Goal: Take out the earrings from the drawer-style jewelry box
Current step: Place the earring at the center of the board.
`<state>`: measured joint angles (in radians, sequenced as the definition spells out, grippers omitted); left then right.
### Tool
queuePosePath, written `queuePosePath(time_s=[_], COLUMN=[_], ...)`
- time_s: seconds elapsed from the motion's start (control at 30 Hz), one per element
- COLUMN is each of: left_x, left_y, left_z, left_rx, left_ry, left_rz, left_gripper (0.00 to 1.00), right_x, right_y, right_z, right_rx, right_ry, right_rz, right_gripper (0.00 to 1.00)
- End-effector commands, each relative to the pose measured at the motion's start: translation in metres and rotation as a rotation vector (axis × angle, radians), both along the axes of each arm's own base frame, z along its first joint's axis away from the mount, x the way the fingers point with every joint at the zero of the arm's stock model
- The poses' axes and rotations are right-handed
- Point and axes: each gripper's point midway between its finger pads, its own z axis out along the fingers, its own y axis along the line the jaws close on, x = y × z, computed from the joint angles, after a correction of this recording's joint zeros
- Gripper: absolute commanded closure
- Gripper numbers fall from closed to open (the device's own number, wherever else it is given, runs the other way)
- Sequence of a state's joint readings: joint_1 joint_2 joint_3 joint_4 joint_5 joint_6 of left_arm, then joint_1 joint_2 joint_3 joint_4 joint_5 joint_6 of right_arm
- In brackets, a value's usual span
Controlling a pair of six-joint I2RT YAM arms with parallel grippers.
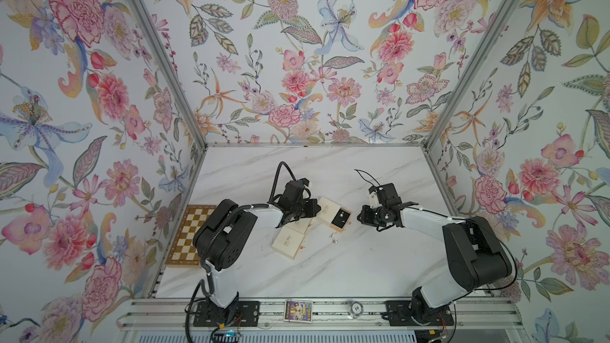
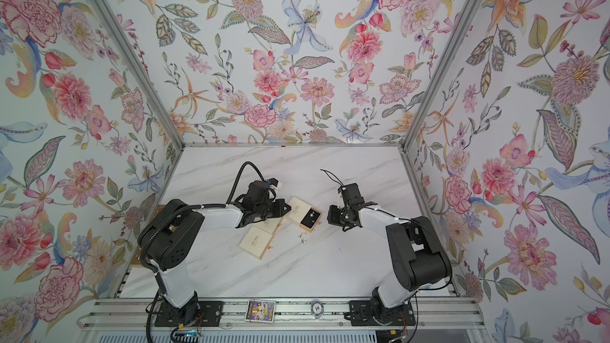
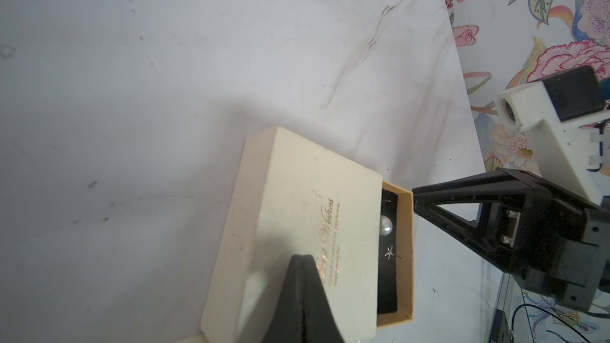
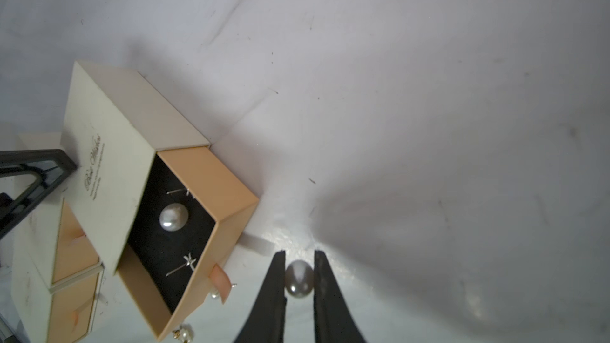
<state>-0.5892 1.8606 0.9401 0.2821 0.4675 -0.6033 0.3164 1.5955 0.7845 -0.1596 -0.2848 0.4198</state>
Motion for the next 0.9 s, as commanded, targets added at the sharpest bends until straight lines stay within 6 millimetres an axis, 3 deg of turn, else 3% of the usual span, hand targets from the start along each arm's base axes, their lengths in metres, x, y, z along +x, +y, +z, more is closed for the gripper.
queuePosePath(time_s=[0.0,0.63,0.87], left_x=[-0.015,-0.016,-0.016], left_y=[0.018,0.018,0.018], left_z=[-0.024,-0.024,-0.025], left_rx=[0.072,0.072,0.073], left_ry=[0.092,0.092,0.093], left_rz=[0.017,0.015,0.017], left_gripper=[1.00,1.00,1.00], right_x=[0.003,0.005,0.009], right_y=[0.003,0.001,0.005], right_z=[0.000,-0.001,0.015], right_rx=[0.004,-0.013,-0.008], right_ry=[-0.002,-0.002,-0.054], right_rz=[0.003,0.006,0.031], right_gripper=[0.84,0.77,0.76])
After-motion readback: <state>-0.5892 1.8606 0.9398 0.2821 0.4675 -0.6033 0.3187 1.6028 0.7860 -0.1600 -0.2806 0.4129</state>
